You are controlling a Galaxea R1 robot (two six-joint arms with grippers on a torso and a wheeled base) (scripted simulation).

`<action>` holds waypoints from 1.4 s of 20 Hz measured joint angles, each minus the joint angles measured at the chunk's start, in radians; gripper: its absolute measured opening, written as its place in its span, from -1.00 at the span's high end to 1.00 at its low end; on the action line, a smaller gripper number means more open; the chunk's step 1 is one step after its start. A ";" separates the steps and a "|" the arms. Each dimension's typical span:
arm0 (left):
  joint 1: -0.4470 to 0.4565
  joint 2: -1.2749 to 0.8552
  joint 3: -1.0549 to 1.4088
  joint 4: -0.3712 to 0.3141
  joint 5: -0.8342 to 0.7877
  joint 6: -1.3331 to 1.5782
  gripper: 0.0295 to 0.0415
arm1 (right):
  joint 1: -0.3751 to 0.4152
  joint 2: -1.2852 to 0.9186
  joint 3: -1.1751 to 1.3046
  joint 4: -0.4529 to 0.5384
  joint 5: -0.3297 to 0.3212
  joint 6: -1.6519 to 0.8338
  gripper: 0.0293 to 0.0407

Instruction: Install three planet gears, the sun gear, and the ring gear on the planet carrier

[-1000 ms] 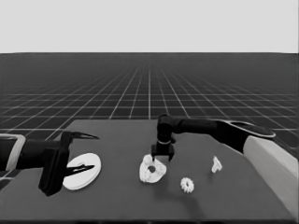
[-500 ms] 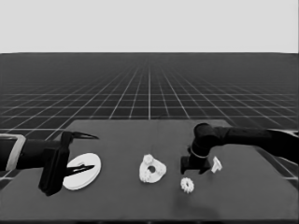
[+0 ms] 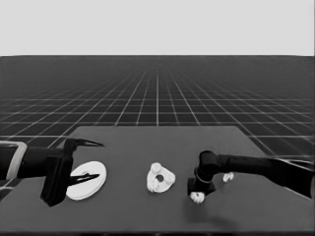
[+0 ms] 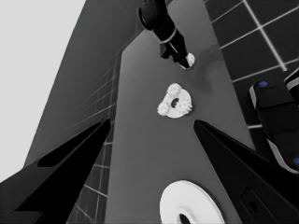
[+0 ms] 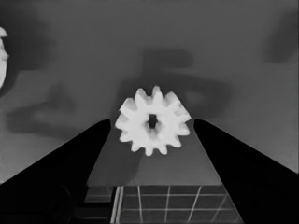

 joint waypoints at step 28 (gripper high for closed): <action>0.000 0.000 0.000 0.000 0.000 0.000 -0.49 | 0.274 0.538 -0.509 0.271 -0.057 0.012 0.71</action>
